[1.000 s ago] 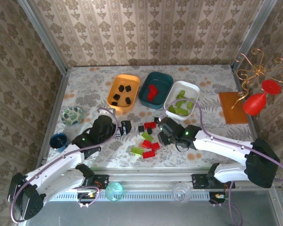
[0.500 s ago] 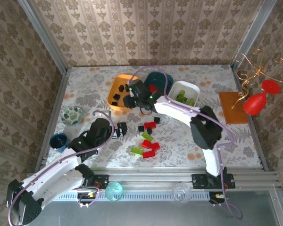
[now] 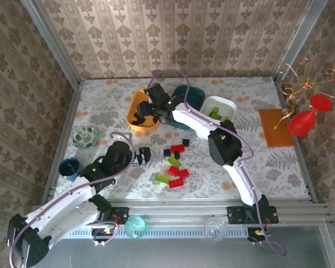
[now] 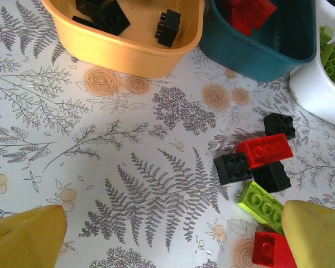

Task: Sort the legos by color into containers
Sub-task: Place the lego in the container, then move the lego to the center of the table.

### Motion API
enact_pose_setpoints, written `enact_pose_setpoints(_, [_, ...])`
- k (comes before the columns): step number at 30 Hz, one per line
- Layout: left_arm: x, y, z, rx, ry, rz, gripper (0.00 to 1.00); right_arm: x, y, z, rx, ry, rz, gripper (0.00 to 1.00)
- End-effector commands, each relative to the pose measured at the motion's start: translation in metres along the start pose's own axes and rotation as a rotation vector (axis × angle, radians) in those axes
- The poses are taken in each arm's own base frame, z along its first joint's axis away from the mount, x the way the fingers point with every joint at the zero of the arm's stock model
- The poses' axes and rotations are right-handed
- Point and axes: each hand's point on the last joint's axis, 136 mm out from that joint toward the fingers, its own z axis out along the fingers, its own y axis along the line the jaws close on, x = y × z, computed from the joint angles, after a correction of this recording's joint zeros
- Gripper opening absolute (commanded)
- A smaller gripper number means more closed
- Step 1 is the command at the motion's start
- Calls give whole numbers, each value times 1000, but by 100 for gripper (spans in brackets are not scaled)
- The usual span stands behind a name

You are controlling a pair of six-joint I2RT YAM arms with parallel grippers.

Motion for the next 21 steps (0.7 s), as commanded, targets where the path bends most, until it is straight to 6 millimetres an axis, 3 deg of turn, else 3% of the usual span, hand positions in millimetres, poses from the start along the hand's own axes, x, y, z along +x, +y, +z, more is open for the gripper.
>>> enact_pose_setpoints(1, [9,-2,3,16,38,-1,100,-21,9,-47,-31,-74,13,74])
enact_pose_setpoints(6, [12,-17,14,57,97,35,100,-4,1,-99,-44,-123,44,74])
enact_pose_setpoints(11, [21,-43,38,134,173,81,97,42,-26,-142,-4,-124,72,74])
enact_pose_setpoints(17, [38,-75,66,186,286,168,88,100,-59,-177,59,-89,97,74])
enact_pose_setpoints(21, [51,-86,77,189,346,225,81,126,-75,-198,88,-89,124,74])
